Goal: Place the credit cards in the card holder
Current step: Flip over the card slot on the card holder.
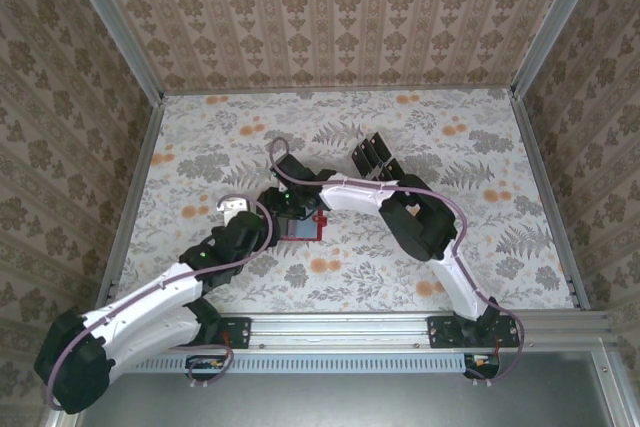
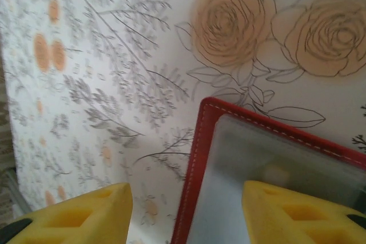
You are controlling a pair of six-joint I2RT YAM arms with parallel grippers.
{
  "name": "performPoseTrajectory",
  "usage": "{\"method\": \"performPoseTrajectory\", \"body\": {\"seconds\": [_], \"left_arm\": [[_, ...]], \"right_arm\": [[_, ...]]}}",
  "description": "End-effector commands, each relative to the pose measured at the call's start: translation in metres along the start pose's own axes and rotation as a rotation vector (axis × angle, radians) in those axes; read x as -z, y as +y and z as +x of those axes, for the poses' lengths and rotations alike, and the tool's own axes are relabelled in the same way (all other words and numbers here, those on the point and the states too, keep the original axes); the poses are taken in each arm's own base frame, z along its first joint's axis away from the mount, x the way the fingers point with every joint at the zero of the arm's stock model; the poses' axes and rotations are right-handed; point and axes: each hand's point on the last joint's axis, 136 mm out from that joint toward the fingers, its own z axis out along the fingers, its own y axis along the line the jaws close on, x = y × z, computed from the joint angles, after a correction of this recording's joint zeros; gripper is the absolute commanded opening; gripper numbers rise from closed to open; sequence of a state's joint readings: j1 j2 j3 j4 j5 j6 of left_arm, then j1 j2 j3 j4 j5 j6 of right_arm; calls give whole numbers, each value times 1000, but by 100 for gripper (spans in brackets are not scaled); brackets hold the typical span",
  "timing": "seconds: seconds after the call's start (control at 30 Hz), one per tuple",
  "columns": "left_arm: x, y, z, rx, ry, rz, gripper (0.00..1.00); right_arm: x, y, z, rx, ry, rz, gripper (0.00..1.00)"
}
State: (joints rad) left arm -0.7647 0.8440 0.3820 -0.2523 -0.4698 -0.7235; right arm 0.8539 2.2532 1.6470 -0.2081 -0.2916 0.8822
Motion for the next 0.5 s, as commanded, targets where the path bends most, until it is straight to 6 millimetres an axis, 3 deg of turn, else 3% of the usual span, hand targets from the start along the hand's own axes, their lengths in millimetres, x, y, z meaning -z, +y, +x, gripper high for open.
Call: {"method": "performPoseTrajectory", "body": {"seconds": [0.0,0.13,0.3,0.37,0.47], "left_arm": [[2,9,2,24,-5,-28,99],[0,10,5,31,2,-30,99],[-1,9,3,32,-1,-33,99],[-2,7,1,17,3,-34,99],[-4,5,-4,1,10,-39,99]], "right_arm": [[-4,-8,4,24,29,34,54],[13,12,-1,82,18,-25,54],[64,37,-21,162,-54,-109,54],[91,34,-29,194,-92,-90,54],[129,6,-39,227,-133,47,54]]}}
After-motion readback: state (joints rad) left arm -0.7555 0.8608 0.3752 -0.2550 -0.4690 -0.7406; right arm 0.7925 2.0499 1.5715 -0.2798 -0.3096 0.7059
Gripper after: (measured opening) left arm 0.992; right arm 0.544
